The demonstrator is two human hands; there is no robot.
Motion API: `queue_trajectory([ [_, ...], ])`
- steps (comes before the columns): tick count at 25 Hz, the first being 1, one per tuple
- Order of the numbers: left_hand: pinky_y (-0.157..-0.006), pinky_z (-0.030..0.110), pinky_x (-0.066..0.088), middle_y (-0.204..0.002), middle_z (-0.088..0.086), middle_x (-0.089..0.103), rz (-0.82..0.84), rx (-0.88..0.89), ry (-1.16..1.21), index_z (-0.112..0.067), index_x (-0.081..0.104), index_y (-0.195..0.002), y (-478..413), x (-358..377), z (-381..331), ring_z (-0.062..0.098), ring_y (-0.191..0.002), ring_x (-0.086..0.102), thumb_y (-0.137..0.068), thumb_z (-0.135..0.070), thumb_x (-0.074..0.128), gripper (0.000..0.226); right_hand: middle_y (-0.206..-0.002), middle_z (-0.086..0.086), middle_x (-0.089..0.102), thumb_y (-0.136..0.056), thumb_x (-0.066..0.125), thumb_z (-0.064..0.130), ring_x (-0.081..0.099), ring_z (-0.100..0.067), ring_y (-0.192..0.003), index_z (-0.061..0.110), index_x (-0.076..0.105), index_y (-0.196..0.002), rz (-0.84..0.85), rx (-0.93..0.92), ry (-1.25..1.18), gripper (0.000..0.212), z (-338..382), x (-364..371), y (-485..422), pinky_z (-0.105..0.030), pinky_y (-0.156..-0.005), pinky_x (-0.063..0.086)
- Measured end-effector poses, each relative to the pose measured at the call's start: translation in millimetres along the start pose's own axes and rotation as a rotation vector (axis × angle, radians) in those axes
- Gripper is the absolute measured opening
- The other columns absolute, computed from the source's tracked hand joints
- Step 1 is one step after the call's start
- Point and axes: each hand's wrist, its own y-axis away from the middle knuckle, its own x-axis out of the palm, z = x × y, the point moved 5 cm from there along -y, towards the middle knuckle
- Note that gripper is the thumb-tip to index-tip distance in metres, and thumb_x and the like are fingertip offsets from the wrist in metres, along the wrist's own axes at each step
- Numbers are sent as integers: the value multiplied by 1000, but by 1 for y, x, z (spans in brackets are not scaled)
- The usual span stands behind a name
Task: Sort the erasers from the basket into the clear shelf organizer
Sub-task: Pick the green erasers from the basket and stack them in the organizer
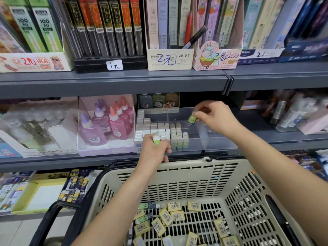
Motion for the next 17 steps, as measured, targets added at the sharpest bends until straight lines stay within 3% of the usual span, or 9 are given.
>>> queue_trajectory([
  [2,-37,19,37,-77,5,65,22,3,6,-12,42,-92,1,-3,-1,5,-57,61,-87,-3,53,16,-80,6,65,-87,61,19,60,-8,-75,24,64,-85,28,-32,183,7,-5,9,-8,-19,-71,42],
  [4,-42,20,44,-90,7,68,59,-5,36,-12,47,-90,3,-3,0,9,-72,66,-88,-10,59,12,-83,3,68,-88,60,22,63,-11,-80,21,65,-92,126,-4,216,7,-11,27,-11,-20,-76,45],
  [6,-50,20,50,-88,5,66,54,-3,76,-13,55,-87,4,-7,2,11,-80,66,-87,-16,63,9,-89,0,71,-90,58,24,66,-12,-82,18,65,-98,221,33,212,12,-16,42,-11,-24,-82,50],
  [11,-61,18,53,-87,-1,62,43,4,93,-18,64,-89,3,-11,6,7,-82,60,-87,-17,63,2,-100,-7,69,-94,50,23,63,-21,-93,11,66,-105,340,33,310,22,-18,58,-10,-29,-83,48],
  [14,-65,18,55,-85,0,62,55,-8,84,-18,62,-95,2,-6,6,8,-79,60,-90,-10,59,10,-104,-7,69,-97,43,18,62,-23,-98,7,67,-107,378,-5,343,29,-15,57,-7,-30,-86,47],
  [17,-65,18,56,-87,5,62,36,-22,90,-21,58,-90,3,-3,4,12,-80,61,-88,-3,58,18,-111,-7,67,-98,38,14,60,-24,-105,7,65,-112,434,-36,383,31,-11,55,-2,-31,-91,44],
])
